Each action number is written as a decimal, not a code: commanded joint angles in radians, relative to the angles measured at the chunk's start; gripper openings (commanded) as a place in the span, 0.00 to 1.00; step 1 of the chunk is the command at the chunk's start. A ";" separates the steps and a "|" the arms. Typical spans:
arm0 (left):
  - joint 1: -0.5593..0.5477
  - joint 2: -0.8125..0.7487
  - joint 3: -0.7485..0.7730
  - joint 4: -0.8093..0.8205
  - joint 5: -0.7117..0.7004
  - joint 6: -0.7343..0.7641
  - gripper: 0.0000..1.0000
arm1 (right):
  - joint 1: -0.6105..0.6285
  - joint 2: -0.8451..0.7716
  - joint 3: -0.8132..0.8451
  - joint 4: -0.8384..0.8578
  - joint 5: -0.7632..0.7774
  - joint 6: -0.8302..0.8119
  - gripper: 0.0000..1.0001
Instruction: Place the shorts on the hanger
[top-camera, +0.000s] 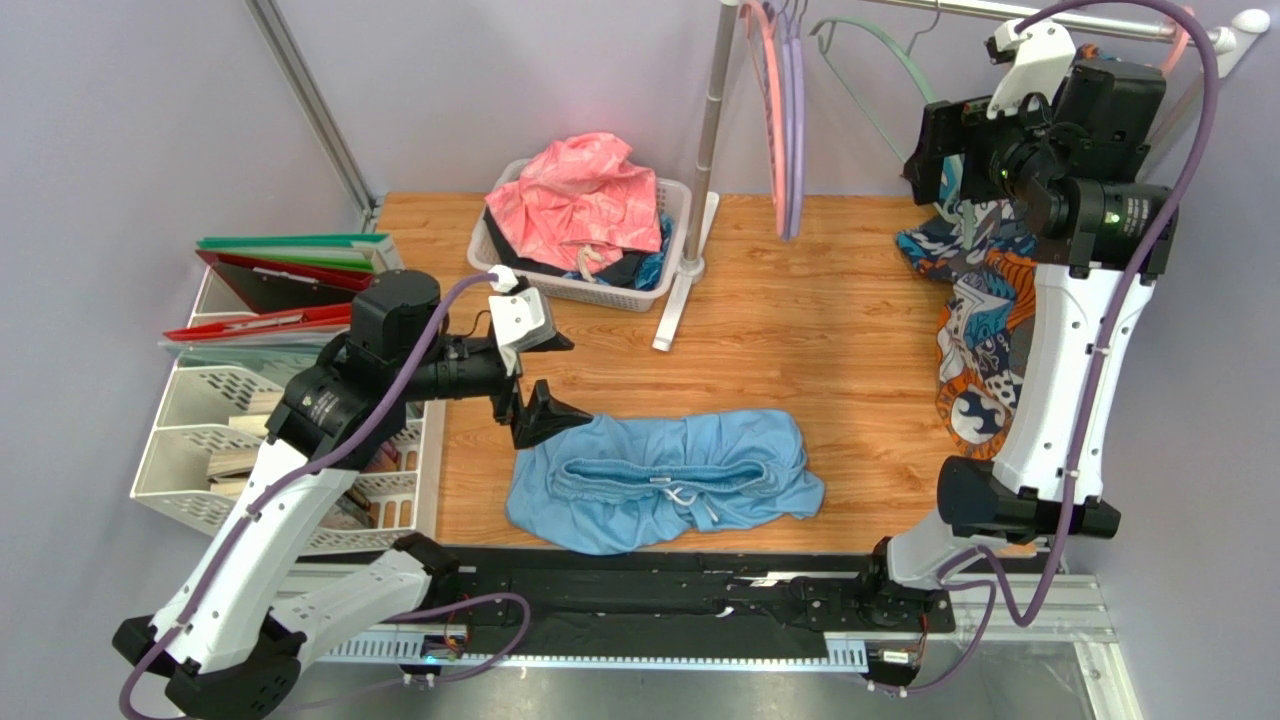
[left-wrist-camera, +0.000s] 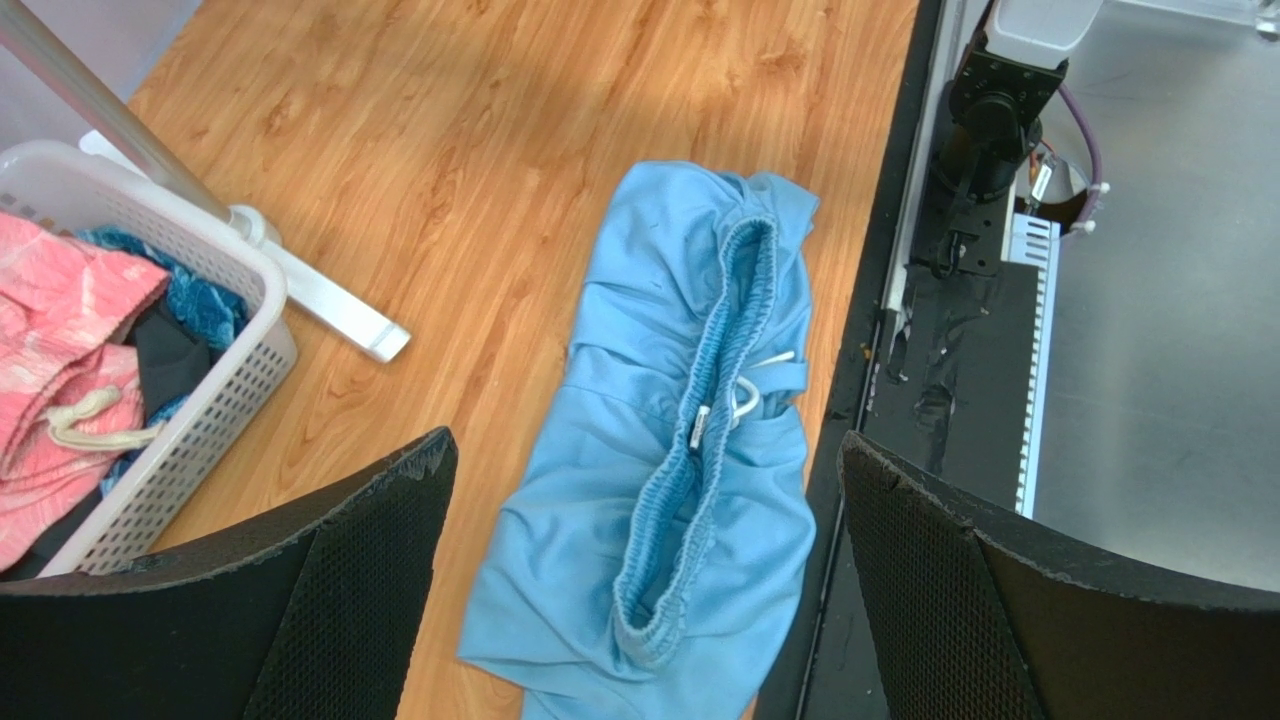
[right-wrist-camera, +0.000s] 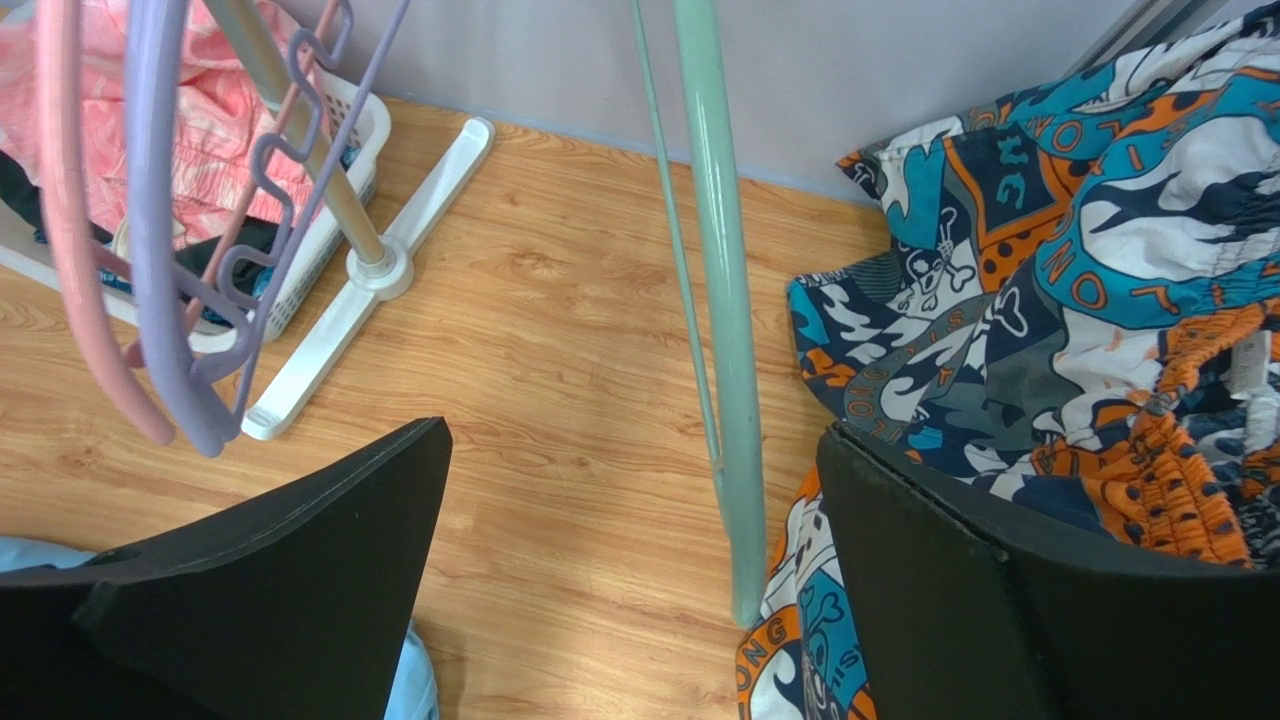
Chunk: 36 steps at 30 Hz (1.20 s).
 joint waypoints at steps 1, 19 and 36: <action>0.009 -0.008 -0.012 0.039 0.026 -0.028 0.99 | -0.006 0.018 -0.057 0.062 -0.025 -0.016 0.96; 0.012 0.009 -0.027 0.054 0.033 -0.036 0.99 | -0.006 -0.006 -0.296 0.111 -0.056 -0.029 0.24; 0.013 0.045 -0.015 0.037 0.023 -0.020 0.99 | -0.006 -0.184 -0.408 0.345 -0.048 0.025 0.00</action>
